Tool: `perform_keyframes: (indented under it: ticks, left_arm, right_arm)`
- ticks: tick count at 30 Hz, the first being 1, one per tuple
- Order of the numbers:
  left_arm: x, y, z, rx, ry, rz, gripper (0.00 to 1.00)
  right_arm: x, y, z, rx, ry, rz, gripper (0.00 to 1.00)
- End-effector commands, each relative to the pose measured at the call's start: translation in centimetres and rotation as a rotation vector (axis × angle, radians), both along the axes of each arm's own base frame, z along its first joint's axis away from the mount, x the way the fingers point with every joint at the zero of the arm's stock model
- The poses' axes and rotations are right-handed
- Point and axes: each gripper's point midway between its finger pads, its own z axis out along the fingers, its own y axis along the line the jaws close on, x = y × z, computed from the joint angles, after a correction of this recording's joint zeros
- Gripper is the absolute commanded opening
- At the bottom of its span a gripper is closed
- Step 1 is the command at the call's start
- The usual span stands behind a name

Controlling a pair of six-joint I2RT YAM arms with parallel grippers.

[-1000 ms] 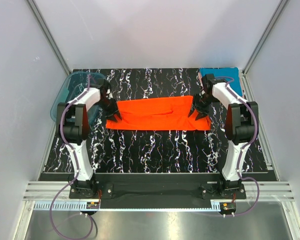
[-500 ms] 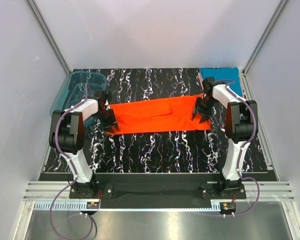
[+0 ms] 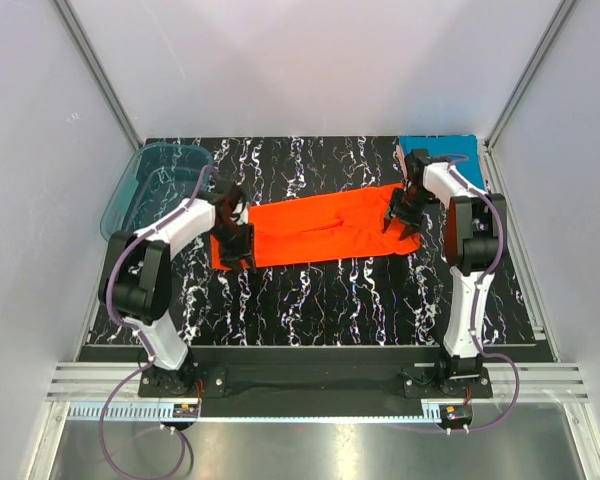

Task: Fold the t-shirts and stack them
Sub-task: Fold the tshirt

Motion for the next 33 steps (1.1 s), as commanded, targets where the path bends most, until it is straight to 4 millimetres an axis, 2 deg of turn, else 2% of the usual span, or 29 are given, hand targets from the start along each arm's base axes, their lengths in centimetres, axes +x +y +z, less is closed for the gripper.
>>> perform_keyframes:
  ticks: [1, 3, 5, 6, 7, 8, 9, 10, 12, 13, 14, 15, 16, 17, 18, 19, 20, 21, 22, 23, 24, 25, 26, 27, 30, 32, 33]
  left_arm:
    - [1.1, -1.5, 5.0, -0.046, -0.170, -0.123, 0.43]
    - [1.8, -1.6, 7.1, -0.058, -0.250, -0.130, 0.43]
    - [2.7, -1.6, 9.0, -0.057, -0.321, -0.133, 0.43]
    - [3.1, -1.4, 10.0, -0.046, -0.363, -0.125, 0.43]
    - [3.8, -1.5, 11.0, -0.048, -0.398, -0.119, 0.43]
    - [4.2, -1.4, 11.4, -0.040, -0.415, -0.113, 0.43]
    - [4.8, -1.1, 11.6, -0.024, -0.439, -0.101, 0.44]
    - [5.4, -1.2, 11.5, -0.019, -0.441, -0.098, 0.44]
    - [6.8, -1.7, 11.6, -0.024, -0.459, -0.105, 0.45]
    - [7.5, -1.9, 10.3, -0.013, -0.430, -0.120, 0.46]
    - [8.5, -2.2, 10.6, -0.014, -0.448, -0.124, 0.46]
    - [9.5, -2.5, 10.3, -0.017, -0.459, -0.128, 0.46]
    - [10.3, -2.5, 9.0, 0.000, -0.439, -0.132, 0.47]
    - [11.7, -2.8, 9.3, 0.006, -0.462, -0.129, 0.47]
    - [12.5, -2.6, 9.1, 0.029, -0.470, -0.122, 0.47]
    - [13.4, -2.5, 8.9, 0.049, -0.471, -0.113, 0.47]
    - [14.1, -2.3, 7.2, 0.082, -0.435, -0.104, 0.47]
    - [15.4, -1.9, 7.6, 0.124, -0.453, -0.084, 0.47]
    - [15.8, -1.5, 7.0, 0.155, -0.430, -0.066, 0.46]
    - [15.9, -1.4, 6.4, 0.177, -0.403, -0.060, 0.44]
    - [16.0, -0.4, 4.4, 0.247, -0.342, -0.052, 0.43]
    - [16.7, -0.5, 4.7, 0.253, -0.349, -0.049, 0.43]
    - [16.9, -0.1, 4.2, 0.286, -0.337, -0.047, 0.42]
    - [16.5, 0.0, 3.2, 0.317, -0.301, -0.055, 0.42]
    - [16.0, 0.7, 2.3, 0.386, -0.283, -0.063, 0.43]
    - [15.2, 1.0, 1.4, 0.411, -0.256, -0.071, 0.43]
    - [14.7, 1.2, 1.0, 0.419, -0.234, -0.068, 0.43]
  right_arm:
    - [3.1, 1.0, 0.7, 0.043, -0.065, -0.028, 0.59]
    - [4.1, 1.5, 0.0, 0.060, -0.075, -0.027, 0.59]
    - [6.0, 2.0, 0.5, 0.065, -0.129, 0.000, 0.59]
    - [6.5, 2.5, -0.5, 0.064, -0.118, 0.012, 0.59]
    - [8.4, 3.0, 0.8, 0.080, -0.174, 0.022, 0.59]
    - [8.9, 3.5, 0.9, 0.093, -0.173, 0.023, 0.59]
    - [9.2, 4.1, 0.1, 0.103, -0.154, 0.026, 0.59]
    - [11.2, 4.5, 2.3, 0.122, -0.216, 0.026, 0.60]
    - [11.4, 5.0, 4.0, 0.148, -0.211, 0.017, 0.60]
    - [12.4, 5.2, 6.4, 0.158, -0.268, 0.013, 0.61]
    - [12.3, 5.2, 7.6, 0.163, -0.282, 0.009, 0.63]
    - [12.4, 5.1, 10.2, 0.160, -0.333, 0.006, 0.67]
    - [11.9, 4.9, 10.8, 0.151, -0.337, 0.000, 0.70]
    - [11.4, 4.6, 11.6, 0.147, -0.341, -0.009, 0.75]
    - [10.8, 4.5, 13.7, 0.147, -0.372, -0.005, 0.76]
    - [9.7, 4.3, 13.0, 0.141, -0.340, -0.008, 0.76]
    - [9.0, 4.3, 13.3, 0.141, -0.336, -0.008, 0.76]
    - [8.2, 4.2, 14.6, 0.148, -0.355, -0.007, 0.76]
    - [6.7, 4.1, 13.0, 0.144, -0.300, -0.010, 0.76]
    - [6.3, 4.1, 12.9, 0.149, -0.305, -0.018, 0.76]
    - [5.6, 4.2, 13.7, 0.161, -0.320, -0.023, 0.76]
    - [4.2, 4.1, 11.8, 0.161, -0.267, -0.034, 0.75]
    - [4.1, 4.2, 11.6, 0.171, -0.276, -0.054, 0.75]
    - [3.1, 4.1, 10.7, 0.166, -0.251, -0.068, 0.75]
    - [2.5, 4.2, 9.5, 0.175, -0.224, -0.119, 0.75]
    - [2.8, 4.8, 9.0, 0.207, -0.219, -0.157, 0.75]
    - [2.3, 5.2, 8.2, 0.233, -0.191, -0.173, 0.75]
